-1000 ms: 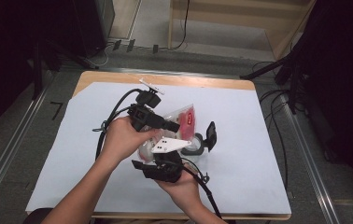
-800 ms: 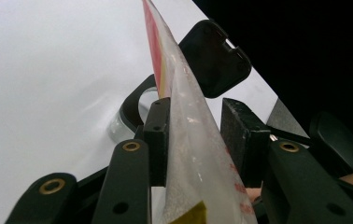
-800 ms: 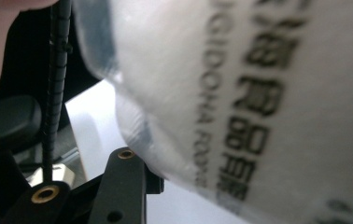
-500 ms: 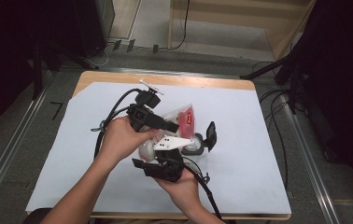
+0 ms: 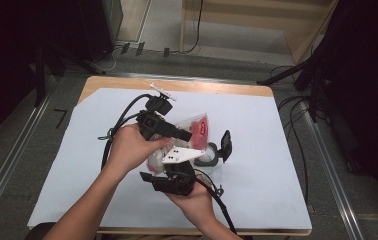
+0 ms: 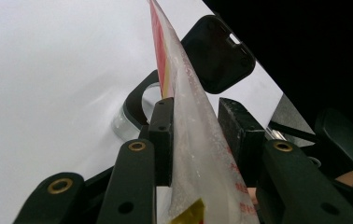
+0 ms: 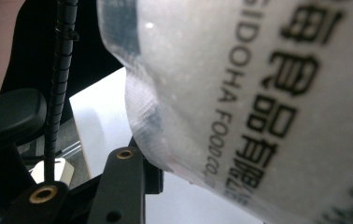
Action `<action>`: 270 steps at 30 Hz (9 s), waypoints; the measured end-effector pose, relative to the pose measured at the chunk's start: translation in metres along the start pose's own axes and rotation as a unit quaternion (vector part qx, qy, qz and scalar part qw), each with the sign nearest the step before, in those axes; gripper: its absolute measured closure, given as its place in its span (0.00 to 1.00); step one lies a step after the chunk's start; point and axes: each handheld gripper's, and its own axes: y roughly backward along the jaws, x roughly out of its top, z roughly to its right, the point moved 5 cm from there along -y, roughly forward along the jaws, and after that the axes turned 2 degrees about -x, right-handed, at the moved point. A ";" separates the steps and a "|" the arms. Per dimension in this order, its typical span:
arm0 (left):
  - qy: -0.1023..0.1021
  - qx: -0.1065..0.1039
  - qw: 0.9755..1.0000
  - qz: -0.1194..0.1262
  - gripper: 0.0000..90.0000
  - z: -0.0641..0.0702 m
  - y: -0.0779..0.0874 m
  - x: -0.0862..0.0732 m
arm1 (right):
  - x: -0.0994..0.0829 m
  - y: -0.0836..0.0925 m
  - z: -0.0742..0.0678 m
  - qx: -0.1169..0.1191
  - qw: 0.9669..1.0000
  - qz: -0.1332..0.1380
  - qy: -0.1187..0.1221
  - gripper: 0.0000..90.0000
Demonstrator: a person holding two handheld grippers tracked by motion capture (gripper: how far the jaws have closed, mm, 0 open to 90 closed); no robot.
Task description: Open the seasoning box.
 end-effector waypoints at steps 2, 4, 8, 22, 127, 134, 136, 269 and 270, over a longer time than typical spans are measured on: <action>-0.001 -0.003 1.000 -0.001 0.76 0.000 0.000 0.000 | 0.000 0.000 0.000 0.001 1.000 0.002 0.005 0.71; -0.001 -0.004 1.000 -0.002 0.76 0.000 0.000 0.001 | 0.000 0.000 0.000 -0.001 1.000 0.002 0.007 0.71; -0.004 -0.002 1.000 -0.001 0.76 0.001 -0.001 0.001 | -0.001 0.000 0.001 -0.004 1.000 0.003 0.008 0.71; -0.006 0.002 1.000 0.003 0.76 0.002 0.000 0.000 | -0.001 0.000 0.001 -0.007 1.000 0.002 0.015 0.71; -0.004 0.015 1.000 0.006 0.77 0.001 0.005 -0.004 | -0.003 -0.008 -0.006 0.001 1.000 0.007 0.028 0.71; -0.004 0.015 1.000 0.006 0.77 0.001 0.005 -0.004 | -0.003 -0.008 -0.006 0.000 1.000 0.007 0.028 0.71; -0.005 0.014 1.000 0.006 0.77 0.001 0.005 -0.004 | -0.003 -0.008 -0.006 0.000 1.000 0.007 0.028 0.71; 0.005 0.000 1.000 0.016 0.75 0.000 0.003 -0.004 | -0.001 -0.004 -0.005 -0.025 0.999 0.001 0.031 0.71; 0.004 0.000 1.000 0.017 0.75 0.000 0.003 -0.004 | -0.001 -0.004 -0.005 -0.025 0.999 0.001 0.031 0.71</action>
